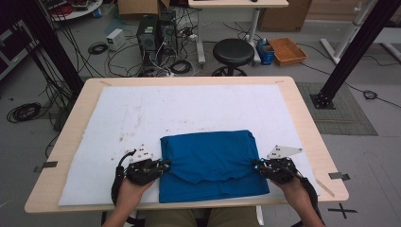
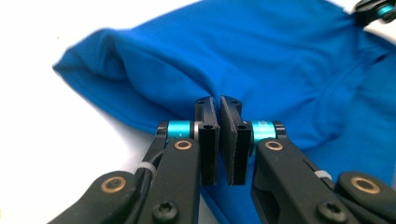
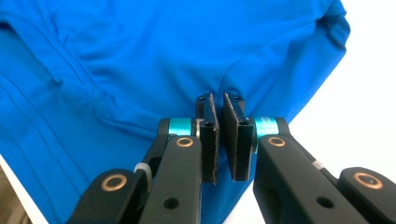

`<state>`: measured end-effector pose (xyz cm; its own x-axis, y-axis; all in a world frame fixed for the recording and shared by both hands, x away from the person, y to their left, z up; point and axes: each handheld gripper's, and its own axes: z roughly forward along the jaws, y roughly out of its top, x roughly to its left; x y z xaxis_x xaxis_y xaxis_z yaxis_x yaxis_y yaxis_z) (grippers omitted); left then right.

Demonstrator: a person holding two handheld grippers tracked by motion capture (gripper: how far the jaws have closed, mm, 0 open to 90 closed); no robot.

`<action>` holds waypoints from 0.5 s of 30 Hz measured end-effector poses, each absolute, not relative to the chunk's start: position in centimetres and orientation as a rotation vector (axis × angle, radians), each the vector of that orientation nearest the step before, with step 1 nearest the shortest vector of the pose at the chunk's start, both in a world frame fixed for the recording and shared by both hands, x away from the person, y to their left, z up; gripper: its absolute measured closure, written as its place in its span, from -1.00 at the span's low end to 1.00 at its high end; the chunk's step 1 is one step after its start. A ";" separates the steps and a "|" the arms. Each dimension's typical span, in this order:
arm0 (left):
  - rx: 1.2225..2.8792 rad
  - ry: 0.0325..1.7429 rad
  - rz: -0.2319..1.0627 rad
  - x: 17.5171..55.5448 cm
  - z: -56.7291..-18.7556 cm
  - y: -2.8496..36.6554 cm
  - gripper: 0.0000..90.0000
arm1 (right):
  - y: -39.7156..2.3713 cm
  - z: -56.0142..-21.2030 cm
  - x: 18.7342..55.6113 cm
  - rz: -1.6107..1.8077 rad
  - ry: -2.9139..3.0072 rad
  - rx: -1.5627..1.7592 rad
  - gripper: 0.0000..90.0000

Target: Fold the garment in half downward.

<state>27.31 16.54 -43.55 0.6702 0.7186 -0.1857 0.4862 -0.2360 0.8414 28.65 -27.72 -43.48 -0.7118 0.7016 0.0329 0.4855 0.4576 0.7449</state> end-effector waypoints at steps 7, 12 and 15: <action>1.921 1.006 0.294 27.6 -44.4 16.3 0.38 | -27.5 -43.8 28.8 1.093 2.456 1.006 0.89; 2.010 0.967 0.347 27.3 -44.6 15.1 0.55 | -27.6 -43.8 28.8 1.097 2.458 1.017 0.88; 2.021 0.968 0.400 27.3 -44.6 14.9 0.69 | -27.5 -43.8 28.8 1.098 2.462 1.022 0.88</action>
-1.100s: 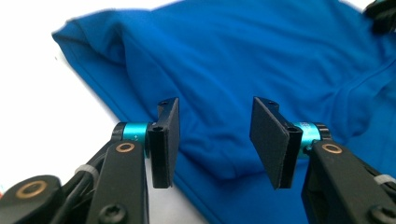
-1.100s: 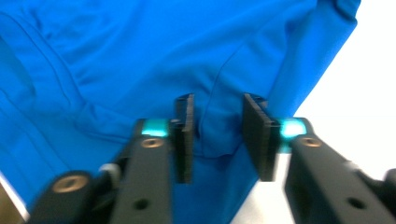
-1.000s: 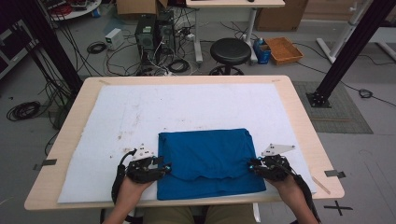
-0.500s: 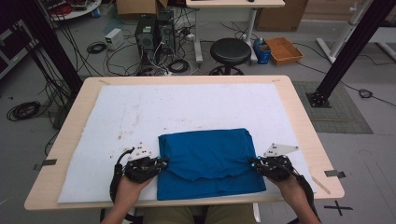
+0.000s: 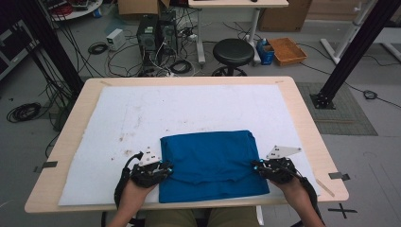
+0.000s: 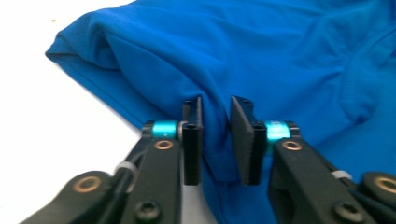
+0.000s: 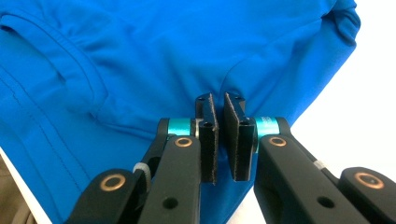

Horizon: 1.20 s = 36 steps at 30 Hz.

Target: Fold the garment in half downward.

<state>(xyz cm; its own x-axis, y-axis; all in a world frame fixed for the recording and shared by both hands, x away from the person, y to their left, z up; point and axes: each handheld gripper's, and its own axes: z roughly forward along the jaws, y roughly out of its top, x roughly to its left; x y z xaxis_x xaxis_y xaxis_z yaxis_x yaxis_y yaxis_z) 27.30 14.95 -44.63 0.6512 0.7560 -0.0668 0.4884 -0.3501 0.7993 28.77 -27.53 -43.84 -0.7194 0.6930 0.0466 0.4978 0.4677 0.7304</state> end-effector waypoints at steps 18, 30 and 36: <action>2.096 0.885 0.556 25.7 -44.6 14.1 0.85 | -27.2 -44.0 28.8 1.090 2.482 1.011 0.86; 1.828 0.962 0.302 25.0 -42.6 16.3 0.92 | -27.7 -42.9 28.4 1.165 2.459 0.999 0.91; 1.769 0.965 0.177 23.6 -42.2 17.0 0.92 | -28.4 -40.9 27.4 1.225 2.441 0.993 0.91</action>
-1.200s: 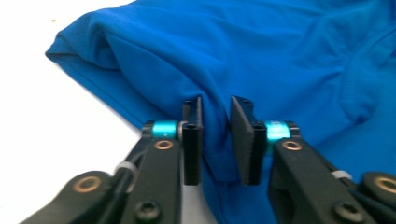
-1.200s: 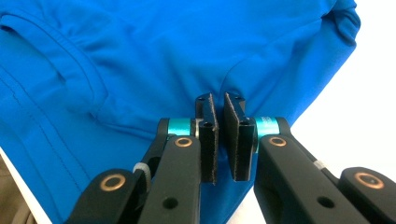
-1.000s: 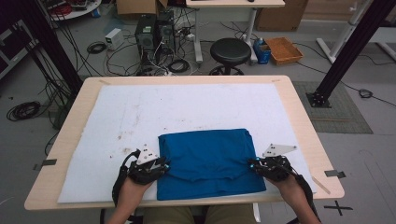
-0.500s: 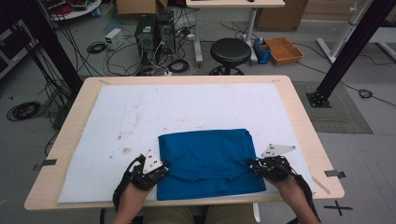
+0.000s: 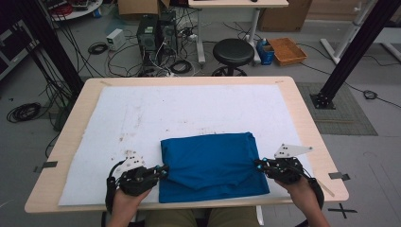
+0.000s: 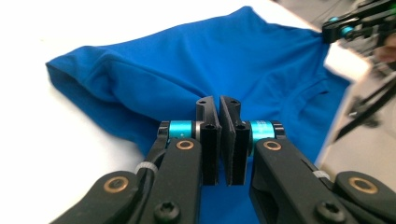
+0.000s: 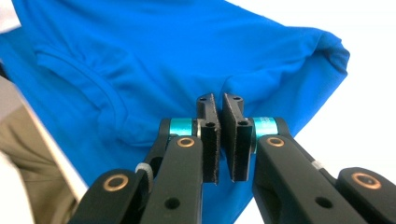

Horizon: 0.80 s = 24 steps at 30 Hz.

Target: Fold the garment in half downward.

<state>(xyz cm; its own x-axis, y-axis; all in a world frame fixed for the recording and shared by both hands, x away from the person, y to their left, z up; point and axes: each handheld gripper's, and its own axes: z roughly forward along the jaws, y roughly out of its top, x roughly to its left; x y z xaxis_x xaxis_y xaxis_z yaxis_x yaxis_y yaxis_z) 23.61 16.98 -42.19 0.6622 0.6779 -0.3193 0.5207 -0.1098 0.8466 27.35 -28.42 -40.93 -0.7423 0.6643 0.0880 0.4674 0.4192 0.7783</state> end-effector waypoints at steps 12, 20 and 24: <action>1.971 0.994 0.140 22.8 -44.4 16.3 0.81 | -29.3 -43.2 25.8 1.061 2.608 1.104 0.83; 1.828 1.052 0.417 26.4 -42.0 17.6 -0.05 | -30.1 -42.7 27.4 1.193 2.399 1.173 -0.20; 1.788 1.186 0.426 31.4 -42.2 18.1 -0.12 | -30.2 -42.2 30.3 1.191 2.224 1.267 -0.33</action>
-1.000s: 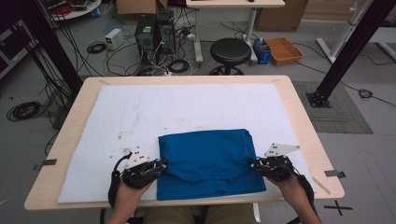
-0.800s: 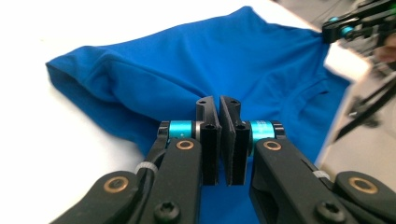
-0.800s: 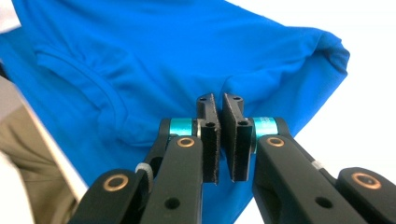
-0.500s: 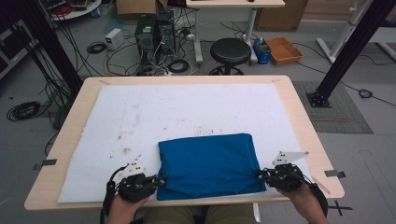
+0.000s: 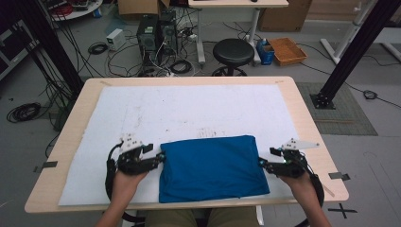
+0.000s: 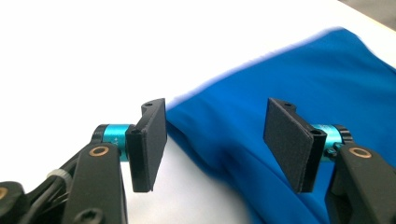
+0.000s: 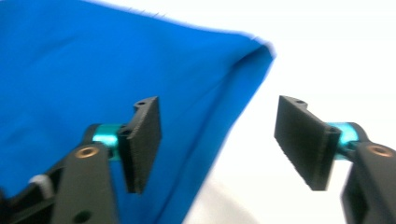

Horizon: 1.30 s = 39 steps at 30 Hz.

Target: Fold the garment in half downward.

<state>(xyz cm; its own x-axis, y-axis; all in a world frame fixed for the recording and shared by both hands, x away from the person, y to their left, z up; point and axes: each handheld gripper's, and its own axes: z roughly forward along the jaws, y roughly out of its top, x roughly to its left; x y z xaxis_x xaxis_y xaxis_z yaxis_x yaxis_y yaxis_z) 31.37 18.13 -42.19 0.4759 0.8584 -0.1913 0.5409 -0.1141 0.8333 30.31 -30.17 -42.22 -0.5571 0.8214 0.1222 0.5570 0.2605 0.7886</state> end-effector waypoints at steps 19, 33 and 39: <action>1.822 1.237 0.385 35.3 -44.8 18.4 0.98 | -27.4 -44.2 37.7 1.007 2.290 1.286 0.90; 1.675 1.294 0.518 39.8 -43.9 17.3 0.74 | -28.2 -44.3 40.9 0.994 2.050 1.386 0.81; 1.690 1.191 0.512 36.4 -42.4 17.3 0.51 | -29.0 -43.3 39.4 1.047 1.997 1.411 0.05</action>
